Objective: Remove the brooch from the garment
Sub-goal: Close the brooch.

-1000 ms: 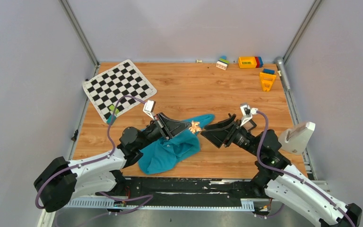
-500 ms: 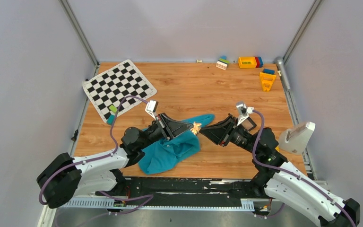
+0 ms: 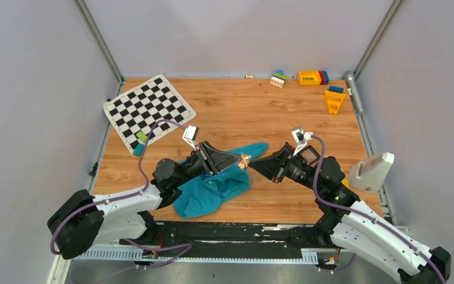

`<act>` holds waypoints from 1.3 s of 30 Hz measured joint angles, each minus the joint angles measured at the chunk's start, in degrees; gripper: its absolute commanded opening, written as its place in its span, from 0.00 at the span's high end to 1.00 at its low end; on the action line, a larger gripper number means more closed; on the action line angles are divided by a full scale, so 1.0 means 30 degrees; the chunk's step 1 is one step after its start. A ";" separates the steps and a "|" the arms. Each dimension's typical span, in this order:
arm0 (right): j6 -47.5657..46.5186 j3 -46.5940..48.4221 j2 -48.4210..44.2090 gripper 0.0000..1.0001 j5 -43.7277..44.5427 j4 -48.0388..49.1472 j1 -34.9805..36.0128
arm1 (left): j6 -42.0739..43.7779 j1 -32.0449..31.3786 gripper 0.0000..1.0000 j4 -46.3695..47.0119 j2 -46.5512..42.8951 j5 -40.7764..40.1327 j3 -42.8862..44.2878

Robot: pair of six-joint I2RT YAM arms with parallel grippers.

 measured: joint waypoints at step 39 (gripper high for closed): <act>-0.0627 0.3075 0.4692 1.00 -0.7694 -0.4539 -0.3308 | 0.3300 0.3956 0.51 -1.0557 -0.1268 0.9311 0.2251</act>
